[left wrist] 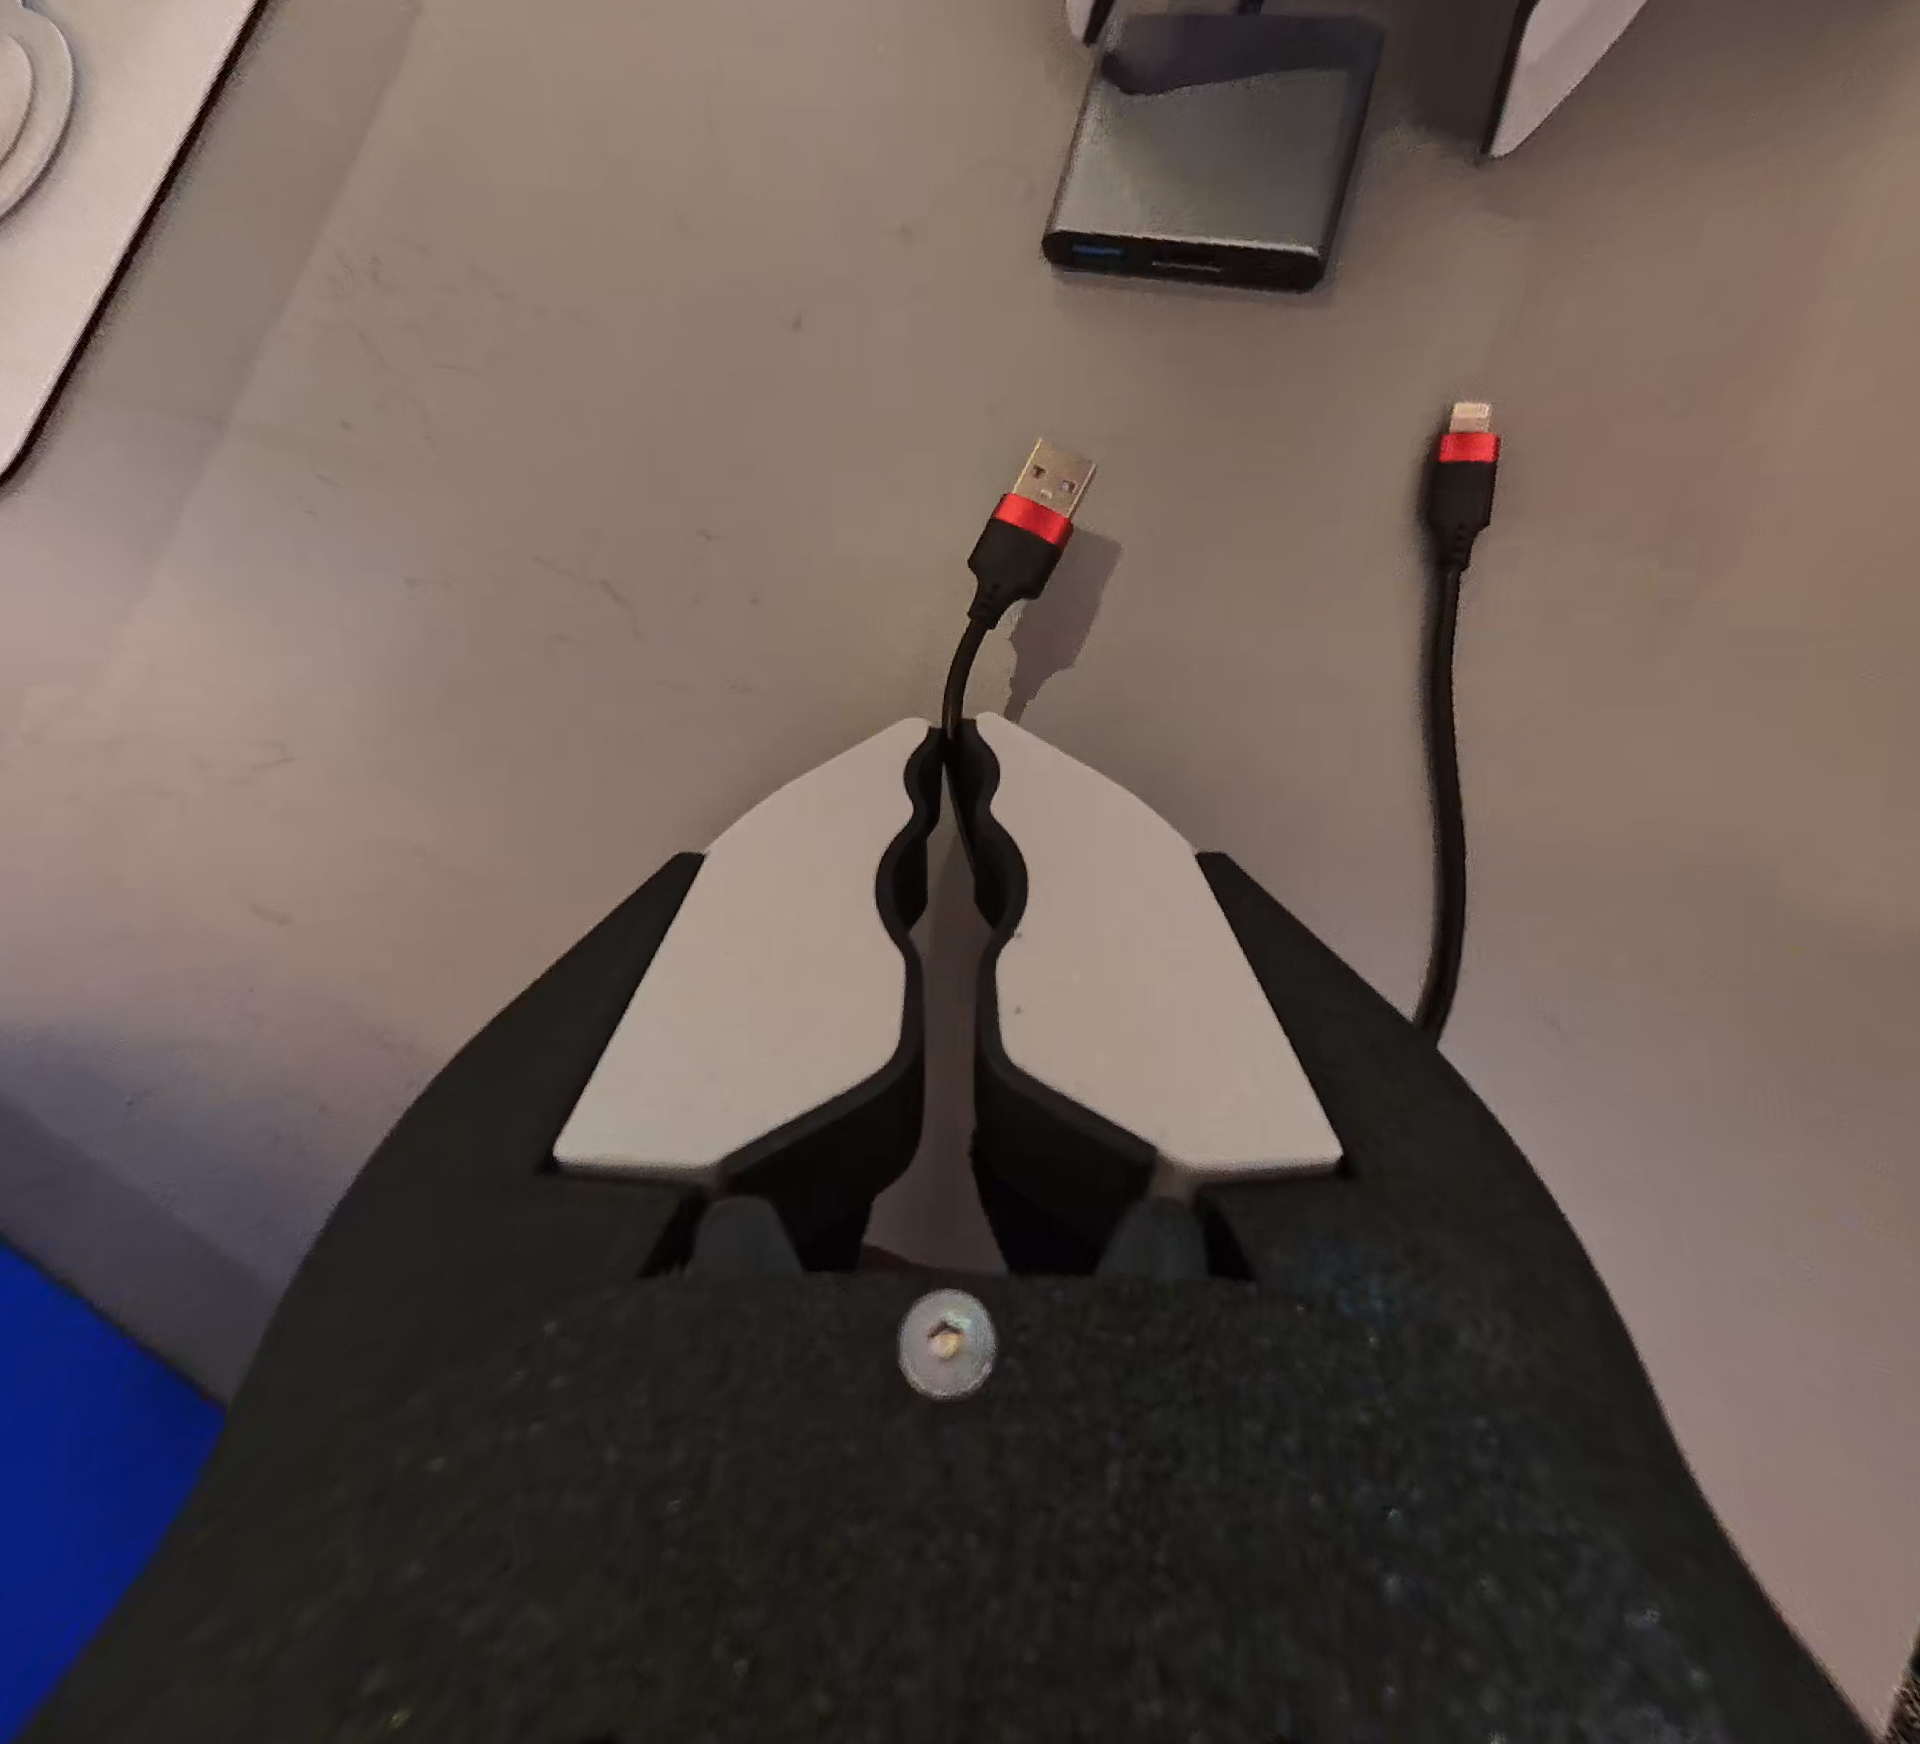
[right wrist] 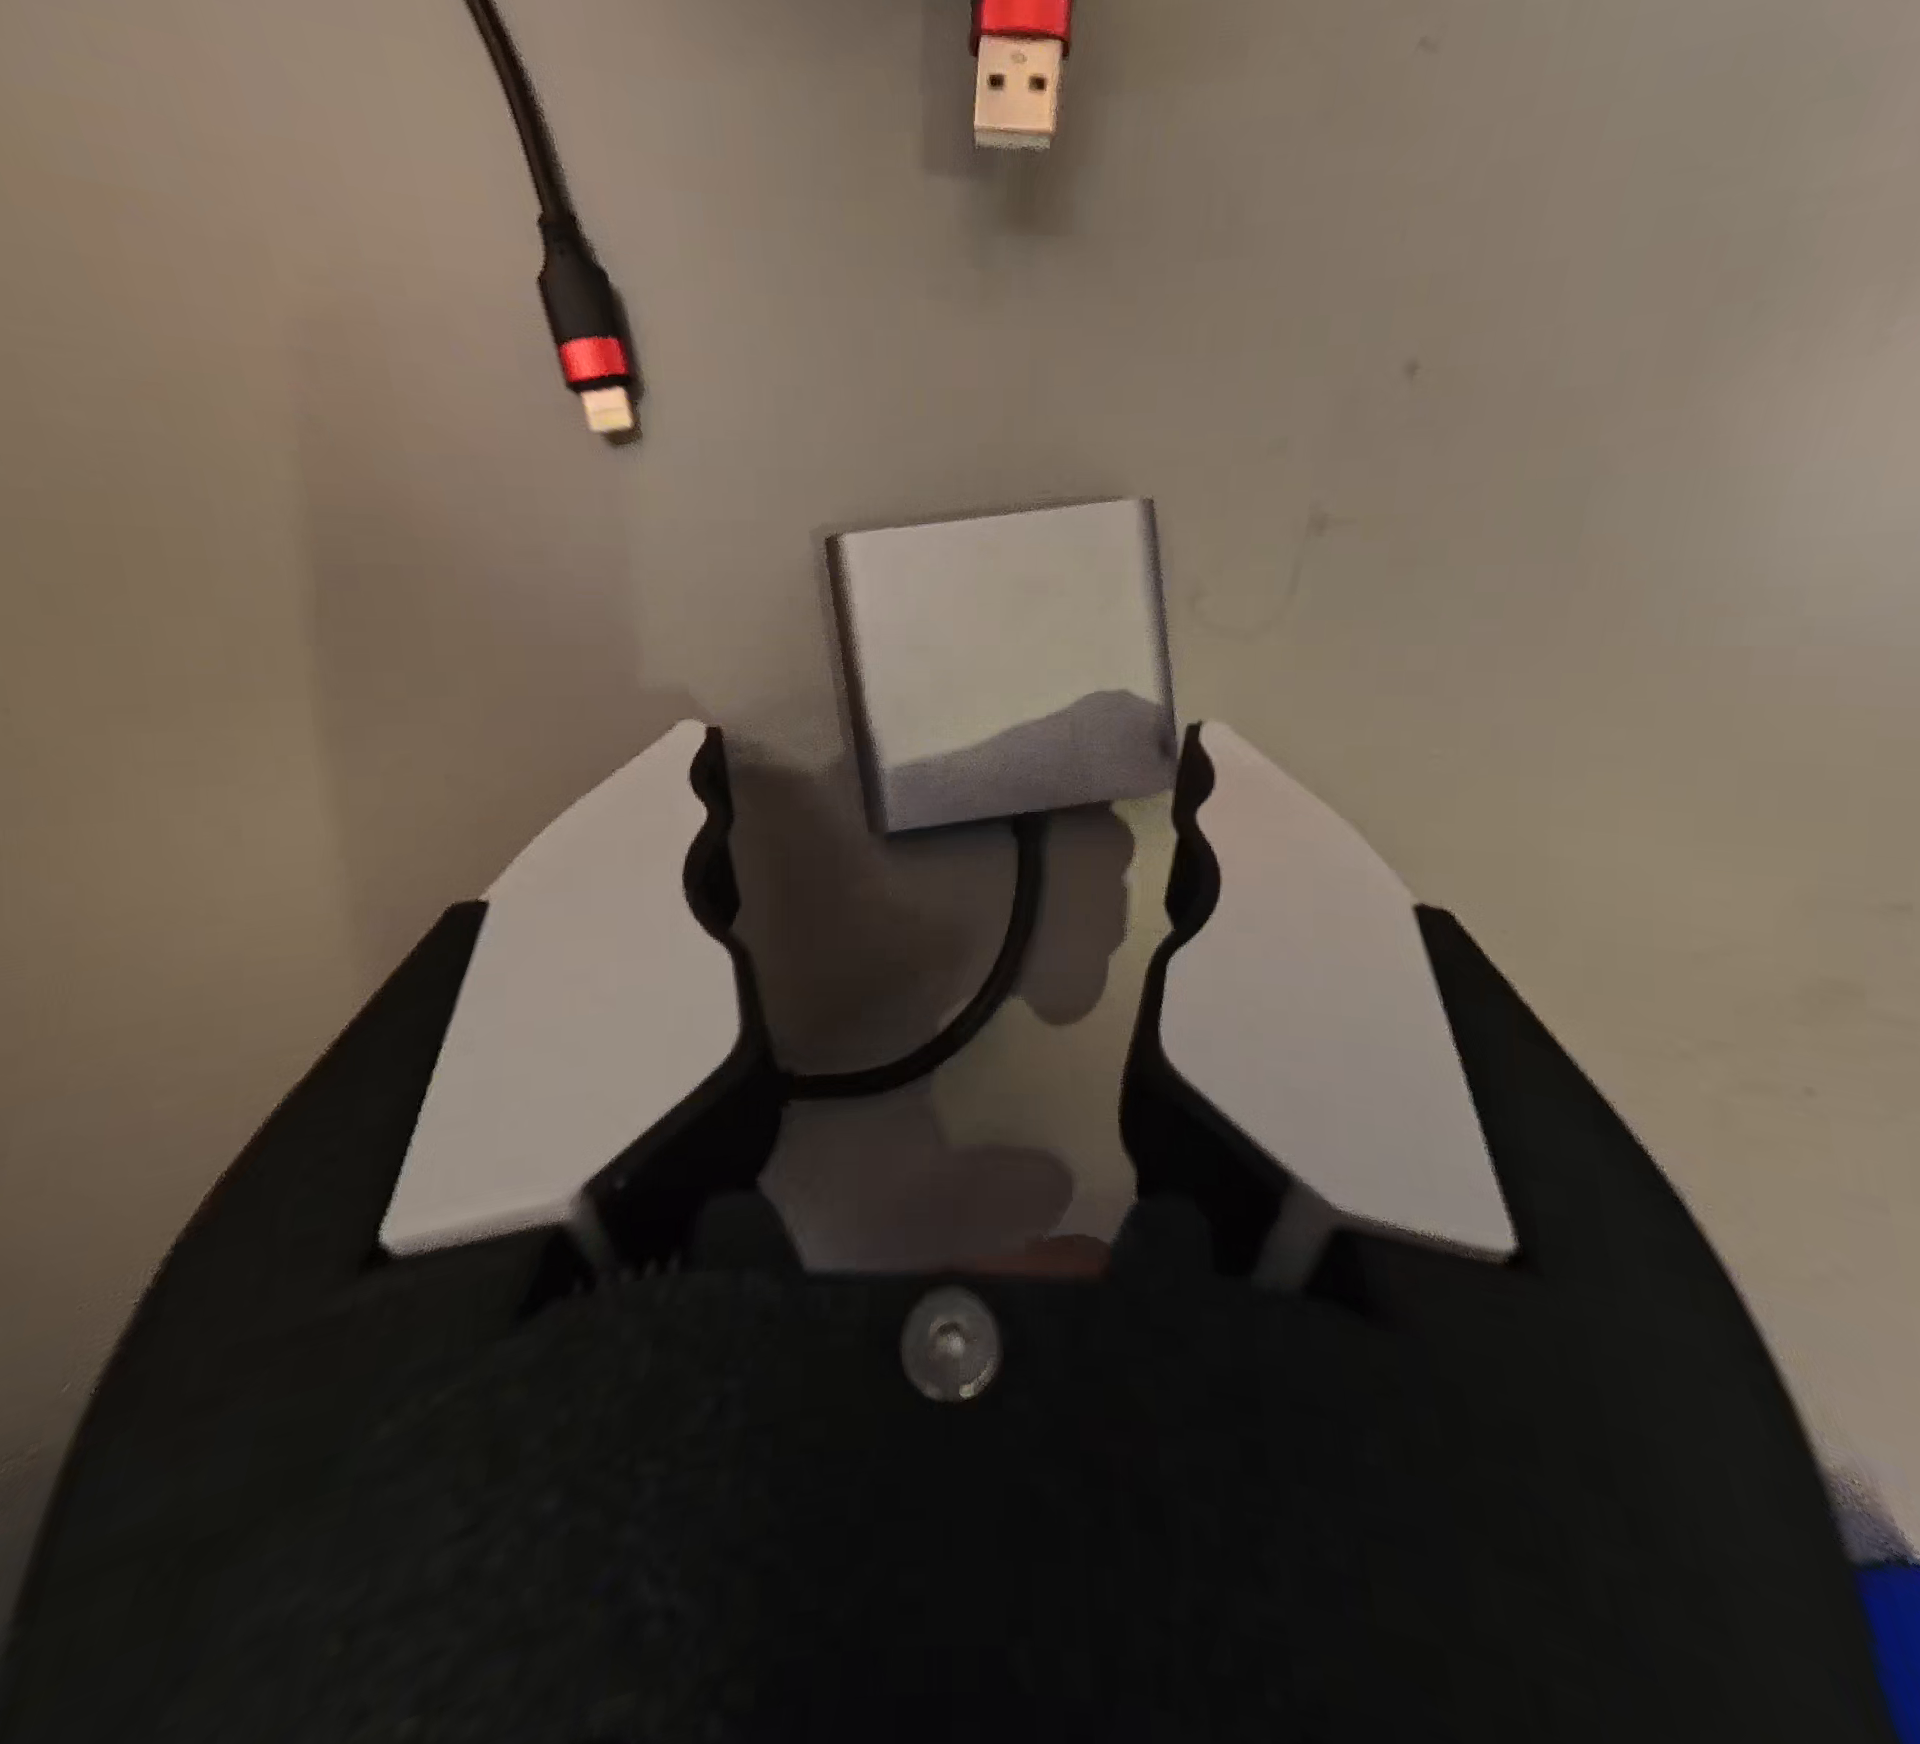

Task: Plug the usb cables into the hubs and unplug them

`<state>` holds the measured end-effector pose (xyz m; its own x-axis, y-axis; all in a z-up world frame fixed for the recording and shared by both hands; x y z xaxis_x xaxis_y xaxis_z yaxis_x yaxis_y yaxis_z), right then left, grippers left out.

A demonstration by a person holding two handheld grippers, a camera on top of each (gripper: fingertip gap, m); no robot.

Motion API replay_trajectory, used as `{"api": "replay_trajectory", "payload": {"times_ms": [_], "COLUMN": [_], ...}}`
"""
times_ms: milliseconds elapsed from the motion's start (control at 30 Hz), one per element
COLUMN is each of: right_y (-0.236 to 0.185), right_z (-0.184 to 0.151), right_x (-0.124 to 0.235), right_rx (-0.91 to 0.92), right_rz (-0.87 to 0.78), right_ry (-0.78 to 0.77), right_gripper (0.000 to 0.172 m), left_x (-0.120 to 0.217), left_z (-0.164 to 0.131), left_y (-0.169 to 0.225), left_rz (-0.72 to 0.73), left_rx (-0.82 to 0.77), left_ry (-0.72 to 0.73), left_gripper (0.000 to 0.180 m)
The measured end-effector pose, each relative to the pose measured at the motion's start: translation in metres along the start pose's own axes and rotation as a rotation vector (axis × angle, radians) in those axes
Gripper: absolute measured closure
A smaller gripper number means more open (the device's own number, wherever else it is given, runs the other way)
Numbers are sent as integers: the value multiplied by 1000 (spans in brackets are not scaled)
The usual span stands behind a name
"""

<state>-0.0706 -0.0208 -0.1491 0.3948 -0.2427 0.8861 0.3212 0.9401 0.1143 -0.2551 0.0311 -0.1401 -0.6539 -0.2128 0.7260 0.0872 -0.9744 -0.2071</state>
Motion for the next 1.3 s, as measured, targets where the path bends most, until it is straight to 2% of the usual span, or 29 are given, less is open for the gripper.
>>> {"api": "replay_trajectory", "payload": {"times_ms": [133,233,300,367,500,600,733,800,900,1300], "right_y": [9,15,10,10,7,14,19,17,12,0], "right_z": [-7,-10,-8,-8,-4,2,25,34,40,53], "right_x": [3,-5,-10,-12,-12,-5,19,24,18,7], "right_rx": [-75,-149,-182,-163,-135,-110,-34,0,22,75], "right_rz": [-99,-60,33,31,-16,-122,-318,-391,-408,-367], "right_ry": [99,144,213,291,289,330,402,417,393,415], "right_gripper": [89,93,100,106,108,109,109,109,109,110], "left_x": [5,6,6,7,12,20,31,33,33,26], "left_z": [3,3,4,4,4,12,21,28,33,31], "left_y": [-1,0,0,0,1,-2,-14,-11,-10,-6], "left_rz": [-2,-12,-13,-12,-8,66,278,274,245,156], "left_rx": [2,-2,-4,-6,-19,-54,-105,-90,-59,-13], "left_ry": [17,19,21,20,19,29,-32,9,52,68], "left_gripper": [178,178,178,178,178,178,178,178,178,178]}}
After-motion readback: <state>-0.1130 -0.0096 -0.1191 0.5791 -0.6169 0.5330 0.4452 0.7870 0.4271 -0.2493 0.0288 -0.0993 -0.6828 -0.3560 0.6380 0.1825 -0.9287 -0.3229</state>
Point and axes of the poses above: each gripper's, where its closed fingertips meet, x back along the fingers, z out of its top, y = z × x across the jaws, the point moved 5 cm from there along x, back along the fingers
